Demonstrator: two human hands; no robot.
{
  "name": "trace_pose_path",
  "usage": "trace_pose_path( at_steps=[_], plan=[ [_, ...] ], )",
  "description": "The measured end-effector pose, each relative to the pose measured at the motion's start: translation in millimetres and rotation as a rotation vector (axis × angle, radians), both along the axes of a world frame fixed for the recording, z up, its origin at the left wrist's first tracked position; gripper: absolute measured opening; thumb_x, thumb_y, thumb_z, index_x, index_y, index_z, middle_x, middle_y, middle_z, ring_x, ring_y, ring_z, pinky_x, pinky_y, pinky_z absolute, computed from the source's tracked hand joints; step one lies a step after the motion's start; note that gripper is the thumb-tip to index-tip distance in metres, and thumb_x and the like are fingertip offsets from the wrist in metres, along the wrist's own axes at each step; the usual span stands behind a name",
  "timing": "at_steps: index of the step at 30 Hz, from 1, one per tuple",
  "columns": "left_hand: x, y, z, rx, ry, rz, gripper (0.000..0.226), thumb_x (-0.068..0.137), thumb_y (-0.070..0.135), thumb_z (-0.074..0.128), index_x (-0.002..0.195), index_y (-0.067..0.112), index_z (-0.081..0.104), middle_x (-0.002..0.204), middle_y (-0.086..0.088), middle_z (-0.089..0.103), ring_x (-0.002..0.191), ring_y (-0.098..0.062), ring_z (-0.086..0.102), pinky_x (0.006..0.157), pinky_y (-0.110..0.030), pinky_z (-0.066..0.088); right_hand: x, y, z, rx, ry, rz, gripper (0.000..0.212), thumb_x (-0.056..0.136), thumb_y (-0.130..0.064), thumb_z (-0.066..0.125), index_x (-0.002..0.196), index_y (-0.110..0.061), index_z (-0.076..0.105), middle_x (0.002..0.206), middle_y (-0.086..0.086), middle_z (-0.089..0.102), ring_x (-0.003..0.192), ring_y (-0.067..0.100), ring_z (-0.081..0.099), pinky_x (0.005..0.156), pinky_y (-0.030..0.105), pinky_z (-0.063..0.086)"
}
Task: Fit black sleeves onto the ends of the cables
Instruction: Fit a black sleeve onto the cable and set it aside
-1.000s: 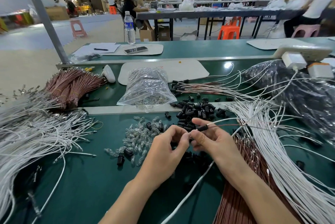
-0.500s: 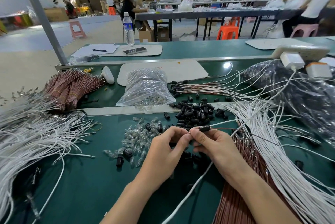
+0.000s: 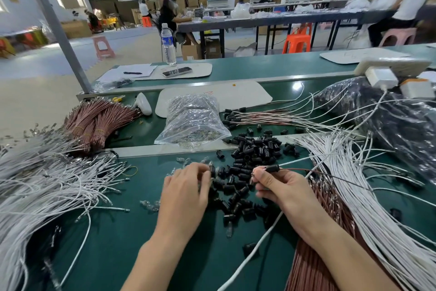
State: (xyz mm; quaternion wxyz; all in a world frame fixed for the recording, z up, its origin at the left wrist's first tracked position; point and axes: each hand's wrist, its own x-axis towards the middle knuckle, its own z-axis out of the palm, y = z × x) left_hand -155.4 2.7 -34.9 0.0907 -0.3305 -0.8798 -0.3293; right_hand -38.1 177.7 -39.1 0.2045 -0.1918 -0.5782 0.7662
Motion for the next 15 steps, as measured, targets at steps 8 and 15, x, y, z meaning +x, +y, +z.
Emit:
trace_pose_path(
  at_steps=[8,15],
  plan=[
    [-2.6,0.7,-8.8,-0.235,0.169,0.023,0.029,0.102,0.026,0.050,0.128,0.034,0.060,0.113,0.006,0.060,0.105,-0.019,0.053,0.095,-0.035,0.038,-0.9,-1.1,3.8,-0.030,0.005,-0.008,0.034,0.063,-0.042,0.083,0.087,-0.018,0.084,0.079,0.005,0.076,0.072,0.011,0.070,0.065,0.018,0.057],
    [-11.3,-1.5,-14.8,-0.398,0.199,-0.069,0.060,0.095,0.004,0.048,0.143,0.039,0.050,0.135,0.010,0.052,0.127,-0.019,0.043,0.107,-0.035,0.030,-0.4,-1.6,5.2,-0.029,-0.001,-0.007,0.033,0.064,-0.042,0.083,0.087,-0.019,0.084,0.081,0.005,0.076,0.072,0.011,0.071,0.066,0.018,0.057]
  ],
)
